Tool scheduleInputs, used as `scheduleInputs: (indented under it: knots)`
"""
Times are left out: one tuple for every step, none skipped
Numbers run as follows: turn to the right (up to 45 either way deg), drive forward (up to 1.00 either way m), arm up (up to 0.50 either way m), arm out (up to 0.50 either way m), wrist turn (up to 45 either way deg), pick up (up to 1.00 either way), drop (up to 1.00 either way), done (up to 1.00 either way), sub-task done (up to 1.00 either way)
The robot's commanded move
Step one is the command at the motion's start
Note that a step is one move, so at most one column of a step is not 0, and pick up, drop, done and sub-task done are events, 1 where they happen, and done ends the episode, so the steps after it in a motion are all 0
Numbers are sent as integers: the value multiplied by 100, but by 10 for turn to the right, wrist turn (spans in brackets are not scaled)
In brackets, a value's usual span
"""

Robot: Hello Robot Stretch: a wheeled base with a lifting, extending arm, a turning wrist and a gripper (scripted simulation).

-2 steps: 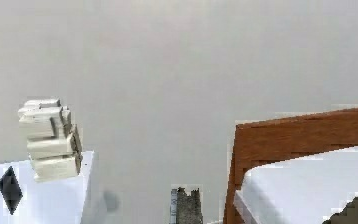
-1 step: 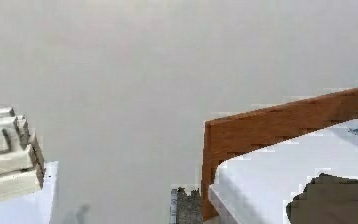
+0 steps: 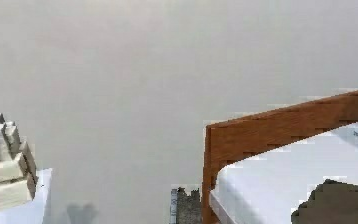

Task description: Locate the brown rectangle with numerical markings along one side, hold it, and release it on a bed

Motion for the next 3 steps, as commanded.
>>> scheduleInputs:
  knots:
    - [450,0,0,0,0,0,0,0,0]
    - [210,0,0,0,0,0,0,0,0]
    - [0,35,0,0,0,0,0,0,0]
